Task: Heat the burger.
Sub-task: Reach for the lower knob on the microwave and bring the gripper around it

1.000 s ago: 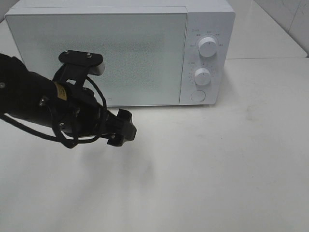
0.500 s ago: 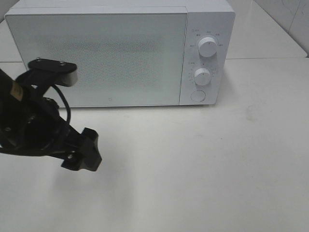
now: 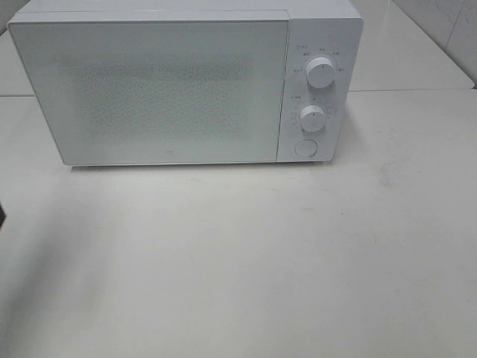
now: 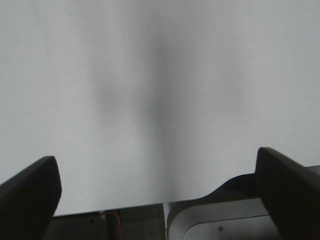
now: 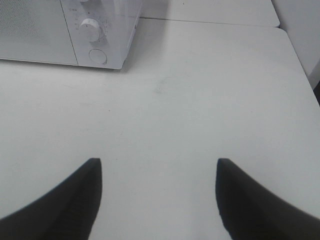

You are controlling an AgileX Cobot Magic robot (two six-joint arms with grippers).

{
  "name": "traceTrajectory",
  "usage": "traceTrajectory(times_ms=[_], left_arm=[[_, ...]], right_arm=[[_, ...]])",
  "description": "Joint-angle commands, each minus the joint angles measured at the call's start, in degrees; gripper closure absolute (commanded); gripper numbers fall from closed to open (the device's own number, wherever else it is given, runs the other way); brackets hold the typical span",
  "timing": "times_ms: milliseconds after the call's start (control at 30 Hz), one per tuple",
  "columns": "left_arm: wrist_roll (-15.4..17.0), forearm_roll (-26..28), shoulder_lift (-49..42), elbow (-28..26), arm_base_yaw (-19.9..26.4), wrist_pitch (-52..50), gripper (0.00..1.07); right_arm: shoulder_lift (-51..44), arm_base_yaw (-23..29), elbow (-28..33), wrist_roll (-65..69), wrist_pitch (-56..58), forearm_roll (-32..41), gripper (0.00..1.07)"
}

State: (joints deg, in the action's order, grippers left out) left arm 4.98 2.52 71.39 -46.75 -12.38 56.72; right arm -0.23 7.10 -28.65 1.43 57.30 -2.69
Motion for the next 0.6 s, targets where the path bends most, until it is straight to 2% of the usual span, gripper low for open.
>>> traceTrajectory(times_ms=[33, 67, 167, 333, 600], left_arm=[[0.2, -2.5, -1.8, -0.1, 3.2, 4.0, 0.07], [0.2, -3.2, -3.2, 0.0, 5.6, 6.1, 0.07], [0.2, -2.5, -5.5, 0.0, 7.7, 7.2, 0.07], [0.2, -2.5, -9.5, 1.7, 8.0, 6.8, 0.07], [0.2, -2.5, -19.5, 9.8, 8.0, 4.5, 0.07]], right_arm=[[-1.7, -0.3, 0.2, 0.0, -0.3, 0.1, 0.43], [-1.7, -0.3, 0.2, 0.0, -0.3, 0.1, 0.43], [-1.7, -0.3, 0.2, 0.0, -0.3, 0.1, 0.43], [-1.7, -0.3, 0.2, 0.0, -0.3, 0.1, 0.43], [-1.7, -0.3, 0.2, 0.0, -0.3, 0.1, 0.43]])
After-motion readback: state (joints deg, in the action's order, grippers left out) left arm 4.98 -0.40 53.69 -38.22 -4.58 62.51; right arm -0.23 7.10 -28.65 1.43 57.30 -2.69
